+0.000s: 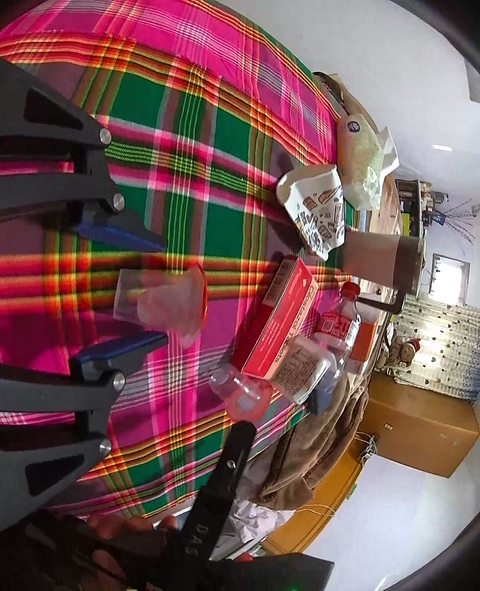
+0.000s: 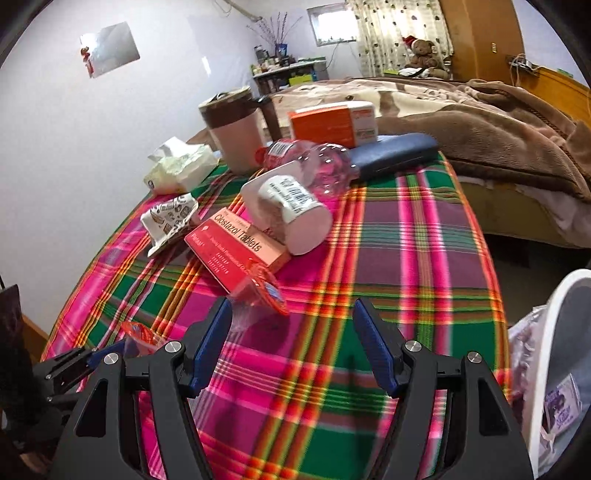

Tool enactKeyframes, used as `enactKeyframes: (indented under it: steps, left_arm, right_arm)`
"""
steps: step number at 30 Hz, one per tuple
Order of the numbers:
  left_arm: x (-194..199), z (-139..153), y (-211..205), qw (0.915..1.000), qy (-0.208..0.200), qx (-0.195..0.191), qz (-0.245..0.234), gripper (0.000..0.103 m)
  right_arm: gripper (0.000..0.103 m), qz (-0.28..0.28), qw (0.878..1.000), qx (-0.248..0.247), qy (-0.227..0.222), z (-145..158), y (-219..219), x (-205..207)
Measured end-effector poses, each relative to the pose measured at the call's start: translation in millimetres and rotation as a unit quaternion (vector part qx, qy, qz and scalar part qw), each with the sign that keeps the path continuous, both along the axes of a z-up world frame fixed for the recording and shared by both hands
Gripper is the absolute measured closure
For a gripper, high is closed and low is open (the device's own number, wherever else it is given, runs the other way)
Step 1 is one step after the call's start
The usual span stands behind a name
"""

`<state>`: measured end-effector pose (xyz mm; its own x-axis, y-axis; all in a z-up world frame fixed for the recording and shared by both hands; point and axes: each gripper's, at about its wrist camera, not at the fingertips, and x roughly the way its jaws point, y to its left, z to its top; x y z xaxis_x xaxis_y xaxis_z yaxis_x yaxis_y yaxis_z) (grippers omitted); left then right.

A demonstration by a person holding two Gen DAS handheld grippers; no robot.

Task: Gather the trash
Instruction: 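Grasp a clear plastic cup with the left tool while the right tool grasps another cup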

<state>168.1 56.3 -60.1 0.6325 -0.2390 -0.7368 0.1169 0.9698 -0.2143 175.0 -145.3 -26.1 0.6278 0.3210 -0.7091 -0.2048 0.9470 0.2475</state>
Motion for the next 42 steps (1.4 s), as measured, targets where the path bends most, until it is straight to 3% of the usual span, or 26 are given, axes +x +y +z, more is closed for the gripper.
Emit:
enactKeyframes:
  steps: [11,15,21,26,28,42]
  left_arm:
    - [5.5,1.2,19.9,0.9996,0.002,-0.005,0.026,0.063]
    - [7.6,0.6,22.0,0.9996,0.005,-0.006,0.026,0.063]
    - [9.2,1.1,22.4,0.9995,0.006,-0.01,0.028,0.063]
    - [10.8,0.7,22.8,0.9995,0.005,-0.011,0.03,0.064]
    - [11.5,0.7,22.6,0.9995,0.006,-0.01,0.029,0.074]
    - [1.6,11.7,19.0,0.9995,-0.009,-0.01,0.027,0.073]
  right_arm:
    - [0.034,-0.016,0.999,0.015,0.032,-10.2,16.0,17.5]
    - [0.049,-0.03,0.998,0.026,0.041,-12.9,17.4,23.3]
    - [0.051,-0.028,0.998,0.03,0.049,-16.9,23.7,27.7]
    - [0.052,-0.029,0.998,0.021,0.042,-15.9,25.4,26.3]
    - [0.052,-0.033,0.998,0.021,0.04,-15.7,24.6,25.9]
    - [0.052,-0.027,0.999,0.022,0.015,-4.7,18.6,12.6]
